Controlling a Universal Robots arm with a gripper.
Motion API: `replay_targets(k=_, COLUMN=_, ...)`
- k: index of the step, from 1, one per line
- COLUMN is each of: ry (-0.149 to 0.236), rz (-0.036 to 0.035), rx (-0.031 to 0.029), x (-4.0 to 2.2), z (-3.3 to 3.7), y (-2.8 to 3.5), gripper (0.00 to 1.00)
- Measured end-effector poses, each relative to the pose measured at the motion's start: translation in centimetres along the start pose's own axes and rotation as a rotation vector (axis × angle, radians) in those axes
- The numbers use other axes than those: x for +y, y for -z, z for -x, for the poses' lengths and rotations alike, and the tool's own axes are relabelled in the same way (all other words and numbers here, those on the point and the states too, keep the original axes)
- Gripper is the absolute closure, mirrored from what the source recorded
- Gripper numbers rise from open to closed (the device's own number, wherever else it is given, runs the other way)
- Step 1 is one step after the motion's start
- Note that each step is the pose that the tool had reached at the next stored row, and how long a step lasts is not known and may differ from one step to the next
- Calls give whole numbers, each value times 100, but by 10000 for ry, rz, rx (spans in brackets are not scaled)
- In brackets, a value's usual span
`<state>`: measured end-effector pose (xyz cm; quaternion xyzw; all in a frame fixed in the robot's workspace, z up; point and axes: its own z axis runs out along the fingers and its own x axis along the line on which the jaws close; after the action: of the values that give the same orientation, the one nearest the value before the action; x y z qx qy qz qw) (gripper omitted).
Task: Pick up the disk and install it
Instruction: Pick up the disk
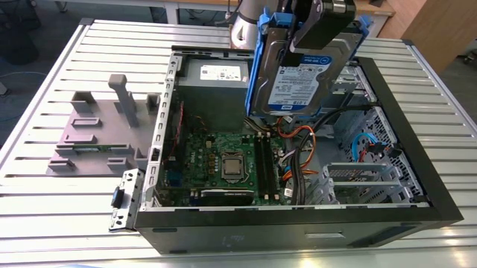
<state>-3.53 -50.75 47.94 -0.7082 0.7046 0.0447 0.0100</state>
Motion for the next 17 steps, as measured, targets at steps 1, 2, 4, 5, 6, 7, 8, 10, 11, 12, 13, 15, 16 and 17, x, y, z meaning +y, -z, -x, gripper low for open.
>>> replay_targets(k=1, ry=-53, rz=-6, rx=11, x=0, z=-3, y=-2, gripper=63)
replay_targets(k=2, ry=-95, rz=-10, rx=21, x=-1, z=-7, y=-5, gripper=63)
replay_targets(k=4, ry=-116, rz=-12, rx=66, x=-1, z=-19, y=-8, gripper=63)
replay_targets(k=5, ry=-117, rz=-12, rx=87, x=-1, z=-28, y=-8, gripper=63)
replay_targets(k=6, ry=-118, rz=-12, rx=102, x=-1, z=-38, y=-9, gripper=63)
replay_targets(k=7, ry=-119, rz=-13, rx=115, x=-1, z=-47, y=-9, gripper=63)
replay_targets(k=8, ry=-121, rz=-12, rx=127, x=-1, z=-56, y=-9, gripper=63)
replay_targets(k=10, ry=-121, rz=-12, rx=142, x=0, z=-72, y=-10, gripper=63)
replay_targets(k=11, ry=-121, rz=-12, rx=143, x=-1, z=-81, y=-9, gripper=63)
replay_targets(k=12, ry=-121, rz=-13, rx=143, x=-1, z=-90, y=-9, gripper=63)
replay_targets(k=13, ry=-121, rz=-12, rx=143, x=-1, z=-100, y=-8, gripper=63)
replay_targets(k=15, ry=-121, rz=-13, rx=143, x=0, z=-118, y=-7, gripper=63)
replay_targets(k=16, ry=-122, rz=-12, rx=143, x=0, z=-127, y=-6, gripper=63)
replay_targets(k=17, ry=-121, rz=-12, rx=144, x=0, z=-136, y=-5, gripper=63)
